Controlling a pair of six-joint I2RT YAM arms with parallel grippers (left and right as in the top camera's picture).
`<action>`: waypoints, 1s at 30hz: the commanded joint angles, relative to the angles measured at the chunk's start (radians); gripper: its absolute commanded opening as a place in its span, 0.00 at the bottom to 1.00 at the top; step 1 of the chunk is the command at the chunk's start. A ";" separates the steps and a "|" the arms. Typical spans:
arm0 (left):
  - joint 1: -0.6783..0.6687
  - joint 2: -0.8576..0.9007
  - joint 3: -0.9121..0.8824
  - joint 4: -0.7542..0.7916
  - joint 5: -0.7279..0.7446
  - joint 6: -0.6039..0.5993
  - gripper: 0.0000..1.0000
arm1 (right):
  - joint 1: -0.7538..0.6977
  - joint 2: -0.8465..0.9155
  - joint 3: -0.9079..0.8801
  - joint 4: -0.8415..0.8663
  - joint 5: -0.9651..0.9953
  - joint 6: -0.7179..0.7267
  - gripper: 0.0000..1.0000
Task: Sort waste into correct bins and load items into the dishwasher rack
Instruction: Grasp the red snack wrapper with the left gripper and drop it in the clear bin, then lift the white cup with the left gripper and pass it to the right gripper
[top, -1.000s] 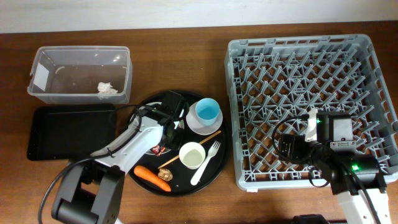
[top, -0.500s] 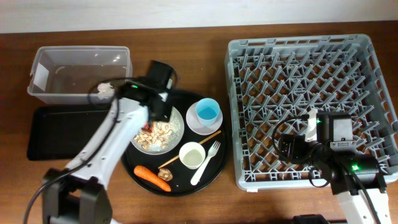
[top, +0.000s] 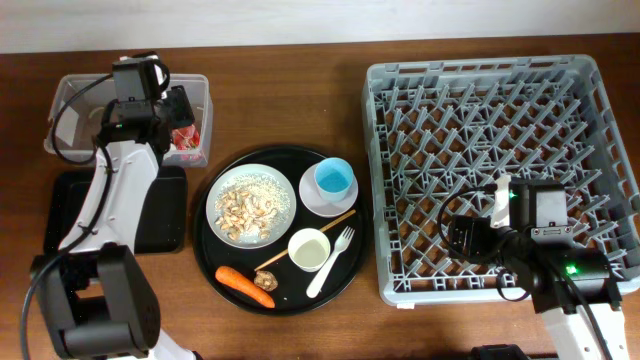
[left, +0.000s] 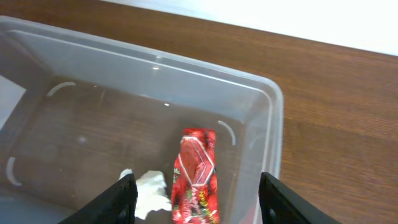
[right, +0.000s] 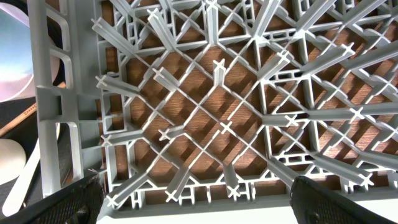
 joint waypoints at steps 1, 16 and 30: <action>-0.002 -0.121 0.008 -0.117 0.154 0.002 0.63 | 0.005 -0.003 0.018 0.000 0.012 0.005 0.99; -0.472 -0.196 -0.311 -0.640 0.446 -0.111 0.63 | 0.006 0.093 0.018 -0.034 -0.077 0.005 0.99; -0.374 -0.288 -0.193 -0.614 0.673 0.002 0.00 | 0.004 0.079 0.115 -0.002 -0.076 0.005 0.99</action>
